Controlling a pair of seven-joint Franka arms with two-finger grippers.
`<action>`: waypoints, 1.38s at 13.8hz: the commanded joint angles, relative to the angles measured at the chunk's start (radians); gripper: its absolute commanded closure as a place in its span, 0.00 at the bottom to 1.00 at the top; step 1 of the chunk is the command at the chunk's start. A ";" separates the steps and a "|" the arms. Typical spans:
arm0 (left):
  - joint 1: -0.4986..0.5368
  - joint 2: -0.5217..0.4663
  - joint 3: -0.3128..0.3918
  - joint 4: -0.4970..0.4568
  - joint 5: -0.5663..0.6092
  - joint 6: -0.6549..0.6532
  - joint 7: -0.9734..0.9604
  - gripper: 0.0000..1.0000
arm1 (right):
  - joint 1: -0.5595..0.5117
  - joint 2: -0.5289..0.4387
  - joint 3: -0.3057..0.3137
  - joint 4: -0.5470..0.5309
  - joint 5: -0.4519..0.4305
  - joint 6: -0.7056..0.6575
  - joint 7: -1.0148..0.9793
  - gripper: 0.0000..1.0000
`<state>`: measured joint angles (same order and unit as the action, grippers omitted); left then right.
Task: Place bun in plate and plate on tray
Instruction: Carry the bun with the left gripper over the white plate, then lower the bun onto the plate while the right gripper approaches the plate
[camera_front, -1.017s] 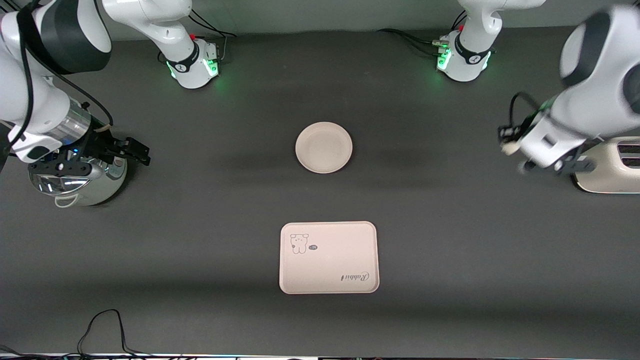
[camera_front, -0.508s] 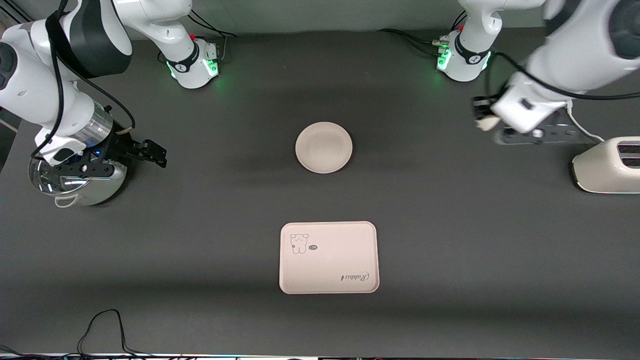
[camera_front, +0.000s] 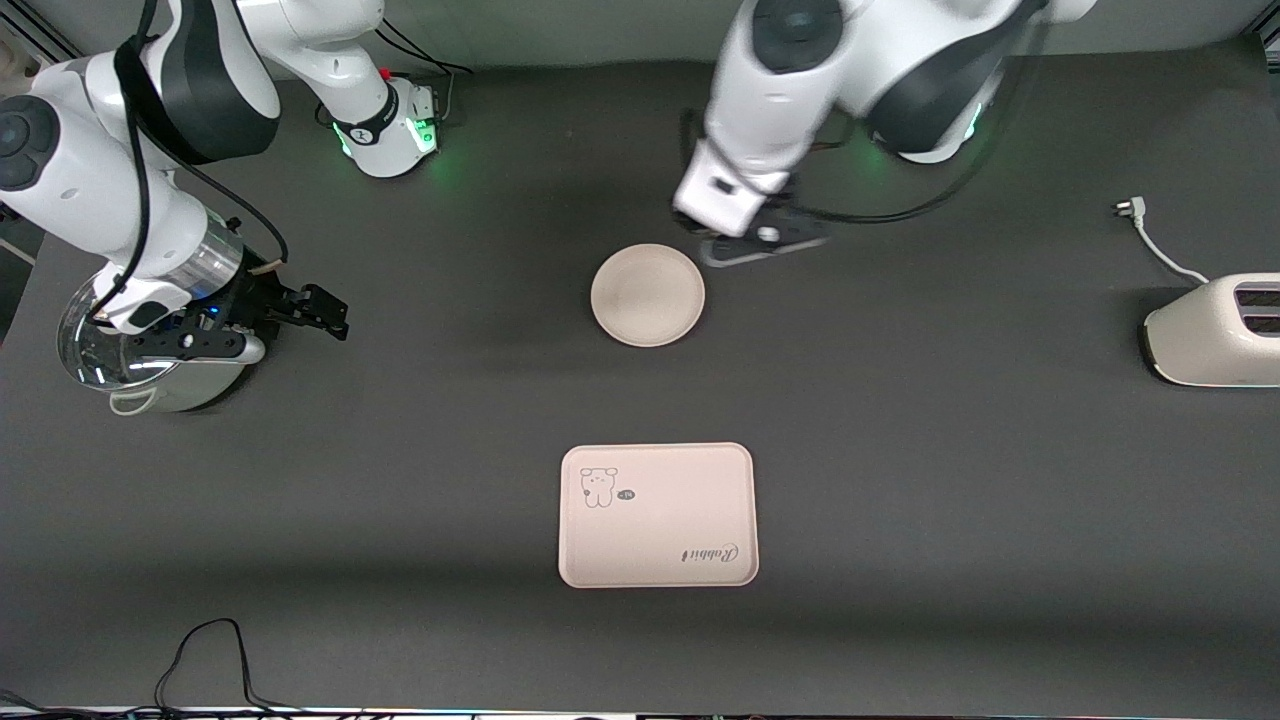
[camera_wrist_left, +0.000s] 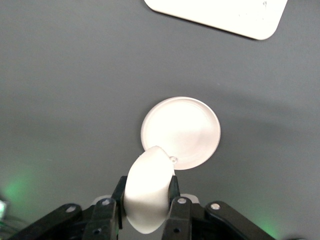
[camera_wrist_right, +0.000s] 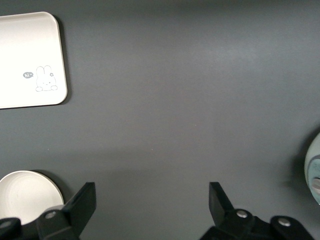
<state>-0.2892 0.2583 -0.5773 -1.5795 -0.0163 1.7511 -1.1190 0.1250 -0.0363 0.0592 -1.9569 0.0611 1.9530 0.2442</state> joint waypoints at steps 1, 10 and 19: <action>-0.115 0.126 0.010 0.018 0.105 0.056 -0.129 0.65 | 0.022 0.019 -0.007 -0.013 0.020 0.052 0.020 0.00; -0.189 0.467 0.020 -0.102 0.364 0.451 -0.333 0.63 | 0.100 0.101 -0.004 -0.068 0.025 0.165 0.020 0.00; -0.162 0.426 0.025 -0.105 0.371 0.397 -0.334 0.00 | 0.160 0.101 0.056 -0.263 0.025 0.391 0.064 0.00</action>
<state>-0.4573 0.7437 -0.5609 -1.6766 0.3391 2.2043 -1.4344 0.2434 0.0778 0.1146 -2.2007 0.0681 2.3206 0.2561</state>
